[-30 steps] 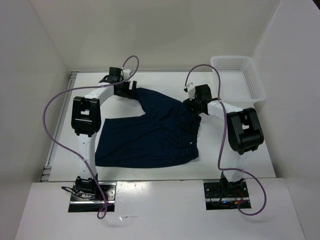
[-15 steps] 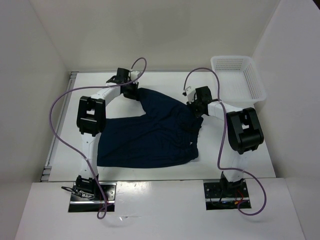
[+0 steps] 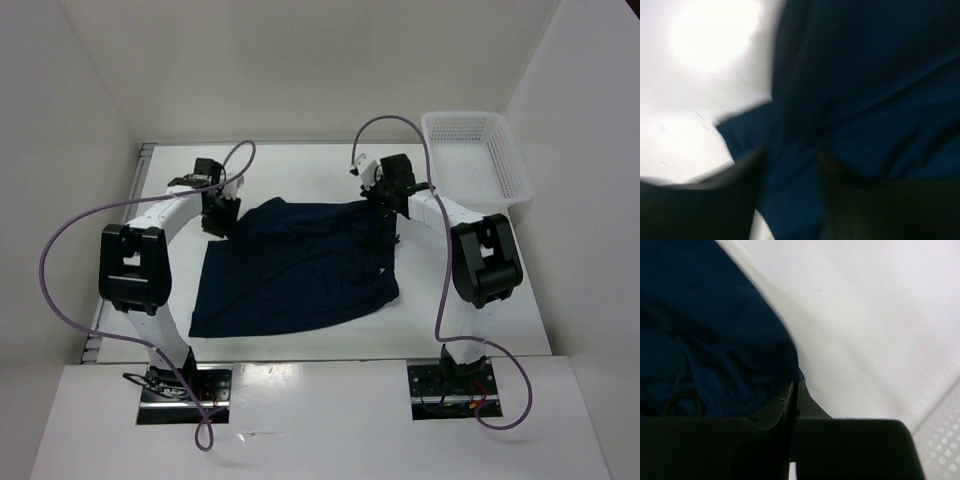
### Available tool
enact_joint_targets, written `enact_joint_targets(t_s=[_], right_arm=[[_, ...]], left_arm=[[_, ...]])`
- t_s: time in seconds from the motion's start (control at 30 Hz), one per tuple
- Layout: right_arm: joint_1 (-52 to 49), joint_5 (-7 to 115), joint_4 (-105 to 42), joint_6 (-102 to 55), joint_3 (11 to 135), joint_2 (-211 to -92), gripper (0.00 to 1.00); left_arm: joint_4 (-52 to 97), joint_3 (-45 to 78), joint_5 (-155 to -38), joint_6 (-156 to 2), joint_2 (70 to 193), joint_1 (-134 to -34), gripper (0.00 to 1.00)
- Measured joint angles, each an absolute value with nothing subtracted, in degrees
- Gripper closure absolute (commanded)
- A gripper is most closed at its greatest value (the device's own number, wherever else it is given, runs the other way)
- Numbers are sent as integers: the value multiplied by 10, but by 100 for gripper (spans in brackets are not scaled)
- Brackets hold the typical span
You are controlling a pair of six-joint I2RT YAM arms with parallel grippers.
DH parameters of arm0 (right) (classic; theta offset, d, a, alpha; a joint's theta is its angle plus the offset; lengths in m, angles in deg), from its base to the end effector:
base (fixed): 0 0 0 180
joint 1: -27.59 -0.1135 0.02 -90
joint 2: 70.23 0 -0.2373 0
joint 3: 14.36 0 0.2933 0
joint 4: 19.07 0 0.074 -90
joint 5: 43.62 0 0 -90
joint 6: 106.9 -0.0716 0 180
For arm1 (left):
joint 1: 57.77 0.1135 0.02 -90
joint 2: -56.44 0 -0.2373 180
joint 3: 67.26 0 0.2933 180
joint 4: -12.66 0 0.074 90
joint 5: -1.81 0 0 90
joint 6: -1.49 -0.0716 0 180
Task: Fold and stack the shorts
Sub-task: Flatten the shorts out
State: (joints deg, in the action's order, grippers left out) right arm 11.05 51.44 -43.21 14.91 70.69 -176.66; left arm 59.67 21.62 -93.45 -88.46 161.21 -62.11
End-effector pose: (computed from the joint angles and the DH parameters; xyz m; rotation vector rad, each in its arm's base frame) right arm 0.4411 0.1376 0.1305 -1.0058 2.1365 -0.0249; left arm 0.4271 -0.0390 0.1333 0.1294 2.6658 -0.1471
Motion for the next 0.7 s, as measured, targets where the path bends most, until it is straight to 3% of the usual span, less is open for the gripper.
enact_joint_targets(t_s=[0.1, 0.13, 0.27, 0.47, 0.7], right_arm=[[79, 515, -433, 165, 709, -1767, 100], [69, 515, -433, 172, 707, -1767, 100], [45, 515, -433, 192, 684, -1759, 100], [43, 510, -436, 214, 644, -1737, 100], [43, 507, -440, 232, 626, -1734, 100]], left_arm=[[626, 190, -931, -886, 1606, -634, 11], [631, 190, -931, -886, 1607, -636, 9], [626, 221, -936, -884, 1610, -626, 9], [547, 394, -967, -883, 1690, -607, 9], [501, 476, -975, -883, 1818, -678, 10]])
